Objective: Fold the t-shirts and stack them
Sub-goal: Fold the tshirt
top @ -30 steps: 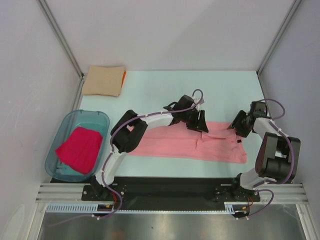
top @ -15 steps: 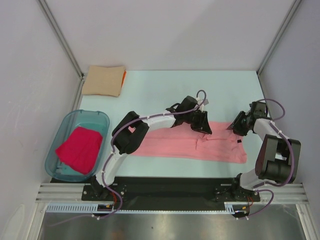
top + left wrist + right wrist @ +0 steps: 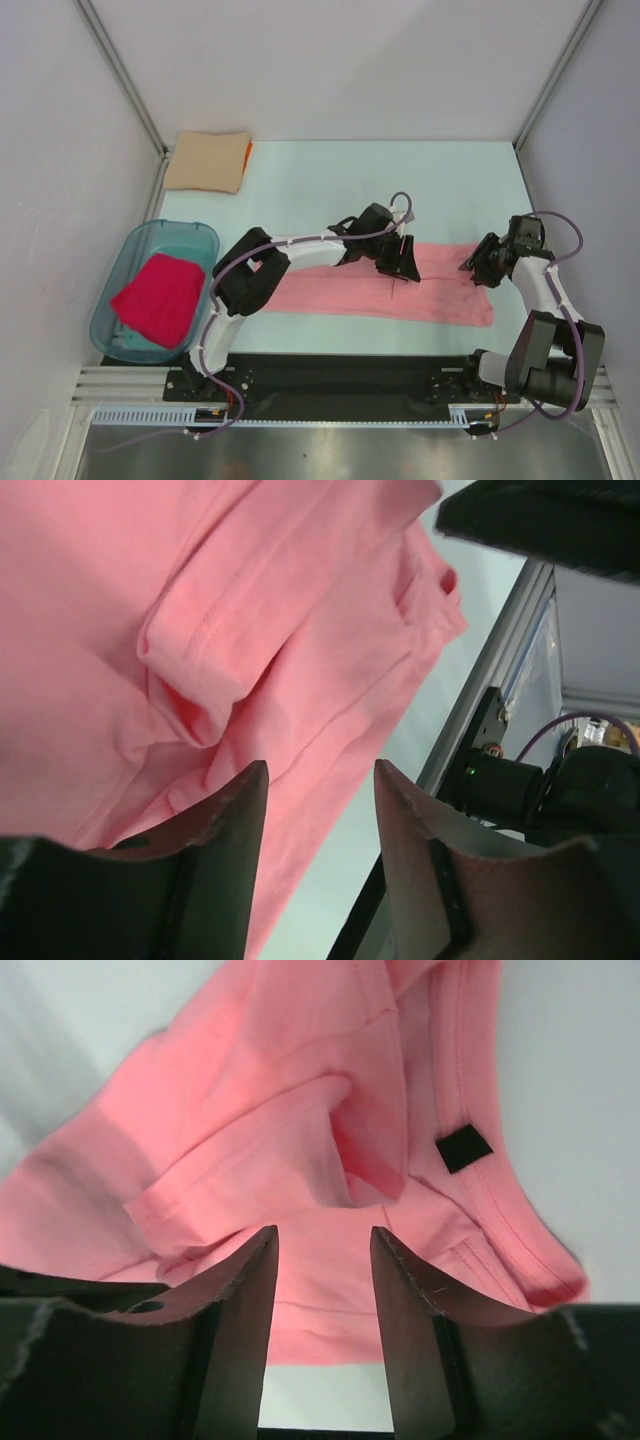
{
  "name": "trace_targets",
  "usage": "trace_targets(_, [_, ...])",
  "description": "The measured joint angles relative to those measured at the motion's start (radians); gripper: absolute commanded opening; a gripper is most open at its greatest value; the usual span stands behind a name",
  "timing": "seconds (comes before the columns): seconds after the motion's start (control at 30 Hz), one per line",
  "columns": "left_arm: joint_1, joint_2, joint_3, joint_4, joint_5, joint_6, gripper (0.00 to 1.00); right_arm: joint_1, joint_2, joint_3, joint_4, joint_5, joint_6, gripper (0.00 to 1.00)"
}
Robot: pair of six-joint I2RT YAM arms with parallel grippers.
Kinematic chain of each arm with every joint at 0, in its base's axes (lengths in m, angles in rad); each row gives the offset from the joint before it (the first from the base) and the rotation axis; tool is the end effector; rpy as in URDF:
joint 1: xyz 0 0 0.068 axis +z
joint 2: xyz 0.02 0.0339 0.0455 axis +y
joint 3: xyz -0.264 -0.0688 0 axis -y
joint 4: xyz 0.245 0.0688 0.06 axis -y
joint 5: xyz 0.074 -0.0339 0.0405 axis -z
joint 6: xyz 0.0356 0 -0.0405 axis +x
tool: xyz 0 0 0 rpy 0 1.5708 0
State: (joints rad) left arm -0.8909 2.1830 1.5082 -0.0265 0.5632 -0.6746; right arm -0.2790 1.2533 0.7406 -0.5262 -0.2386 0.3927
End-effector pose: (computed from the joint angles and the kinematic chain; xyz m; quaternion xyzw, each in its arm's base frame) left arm 0.2870 -0.3852 0.1562 0.2104 0.8535 -0.4640 0.1091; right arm 0.2288 -0.0568 0.2028 0.2862 0.9148 0.1295 0.2540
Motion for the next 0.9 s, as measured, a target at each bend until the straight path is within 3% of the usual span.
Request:
trace_targets(0.13, [0.006, -0.021, 0.055, -0.047, -0.045, 0.037, 0.56, 0.0, 0.0, 0.0, -0.011, 0.029, 0.002, 0.6])
trace_targets(0.27, [0.014, -0.011, 0.126, -0.092, -0.085, 0.058, 0.55, 0.0, 0.03, 0.022, -0.01, 0.032, -0.002, 0.62])
trace_targets(0.63, [0.017, 0.099, 0.226, -0.187, -0.195, 0.071, 0.56, 0.0, 0.19, 0.072, 0.089, 0.002, -0.002, 0.6])
trace_targets(0.9, [0.018, 0.158, 0.269, -0.201, -0.186, 0.07, 0.43, 0.0, 0.227, 0.081, 0.148, -0.027, -0.003, 0.56])
